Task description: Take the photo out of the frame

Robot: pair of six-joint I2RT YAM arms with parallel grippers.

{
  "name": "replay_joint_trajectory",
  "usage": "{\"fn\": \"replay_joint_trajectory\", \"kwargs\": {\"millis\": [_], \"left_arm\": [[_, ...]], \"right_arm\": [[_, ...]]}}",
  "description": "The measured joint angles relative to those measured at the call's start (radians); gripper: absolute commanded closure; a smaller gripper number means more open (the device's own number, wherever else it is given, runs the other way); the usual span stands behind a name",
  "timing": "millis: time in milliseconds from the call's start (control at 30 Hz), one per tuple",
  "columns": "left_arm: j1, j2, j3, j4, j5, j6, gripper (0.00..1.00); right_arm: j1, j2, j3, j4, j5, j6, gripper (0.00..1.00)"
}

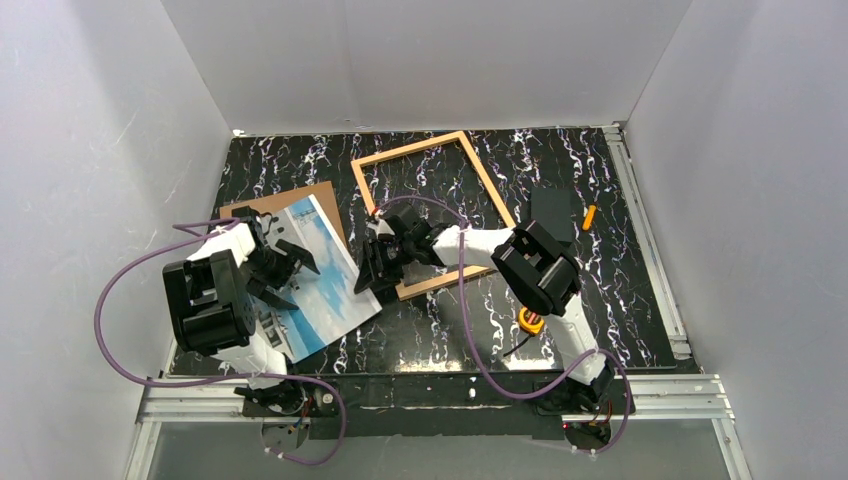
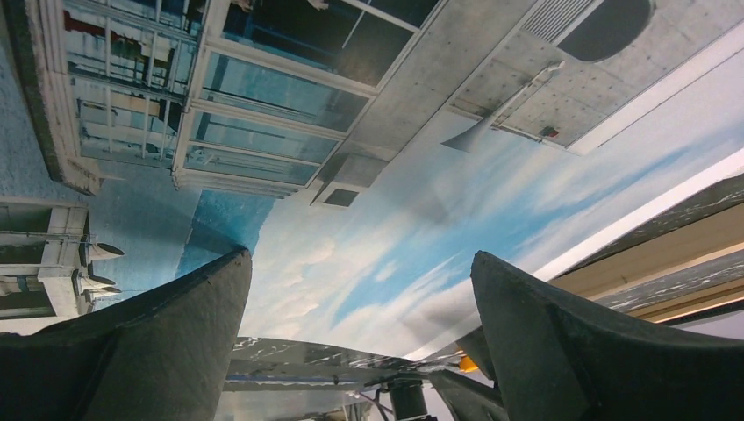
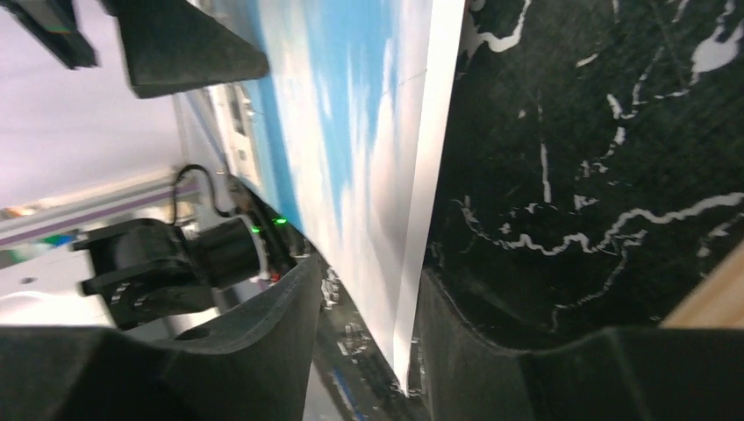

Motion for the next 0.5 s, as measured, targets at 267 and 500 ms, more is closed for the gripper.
{"fn": "replay_joint_trajectory", "kwargs": {"millis": [267, 500], "left_arm": [[0.000, 0.007, 0.003, -0.008, 0.007, -0.003, 0.02], [0.000, 0.005, 0.003, -0.009, 0.016, 0.005, 0.02]], "right_arm": [[-0.027, 0.009, -0.100, 0.360, -0.147, 0.262, 0.66], [-0.030, 0.069, -0.068, 0.453, -0.168, 0.336, 0.71]]}}
